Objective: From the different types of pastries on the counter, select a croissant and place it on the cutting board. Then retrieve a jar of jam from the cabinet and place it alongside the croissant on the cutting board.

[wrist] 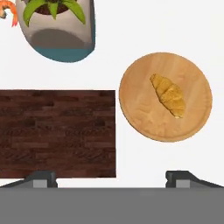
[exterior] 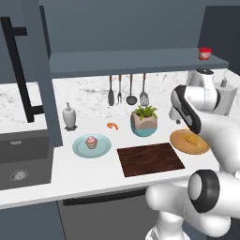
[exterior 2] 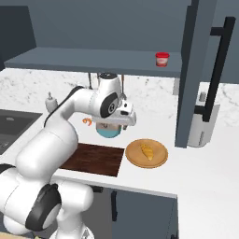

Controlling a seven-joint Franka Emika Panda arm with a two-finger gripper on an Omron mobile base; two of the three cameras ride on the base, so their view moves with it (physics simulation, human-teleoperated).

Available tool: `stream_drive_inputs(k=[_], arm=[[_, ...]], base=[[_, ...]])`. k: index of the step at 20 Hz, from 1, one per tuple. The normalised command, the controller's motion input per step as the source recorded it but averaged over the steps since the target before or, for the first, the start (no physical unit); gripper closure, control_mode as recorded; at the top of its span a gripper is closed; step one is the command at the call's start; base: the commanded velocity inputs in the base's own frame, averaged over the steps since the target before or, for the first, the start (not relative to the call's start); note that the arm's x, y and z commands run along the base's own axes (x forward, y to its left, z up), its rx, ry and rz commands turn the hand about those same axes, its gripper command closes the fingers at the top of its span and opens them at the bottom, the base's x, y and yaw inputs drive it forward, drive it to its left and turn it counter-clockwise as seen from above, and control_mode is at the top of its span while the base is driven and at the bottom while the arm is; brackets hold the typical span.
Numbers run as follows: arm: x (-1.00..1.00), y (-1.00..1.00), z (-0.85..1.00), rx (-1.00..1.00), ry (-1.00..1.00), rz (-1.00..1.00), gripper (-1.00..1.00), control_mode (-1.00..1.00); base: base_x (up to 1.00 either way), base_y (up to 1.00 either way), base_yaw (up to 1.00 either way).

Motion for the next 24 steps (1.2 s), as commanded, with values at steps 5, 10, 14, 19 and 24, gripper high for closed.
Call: stream_drive_inputs(k=[5, 10, 14, 19, 24], arm=[[0.23, -0.91, -0.38, 0.0, 0.16, -0.01, -1.0, -1.0], [0.06, -0.43, -0.6, -0.01, 0.04, 0.0, -1.0, -1.0], [0.35, -0.47, -0.66, 0.0, 0.04, 0.07, -1.0, -1.0], [0.25, -0.14, -0.51, 0.0, 0.0, 0.07, -1.0, -1.0], [0.34, -0.12, -0.5, 0.0, 0.0, 0.1, -1.0, -1.0]], base=[[0.0, 0.0, 0.0], [0.0, 0.0, 0.0], [0.0, 0.0, 0.0], [0.0, 0.0, 0.0], [0.0, 0.0, 0.0]])
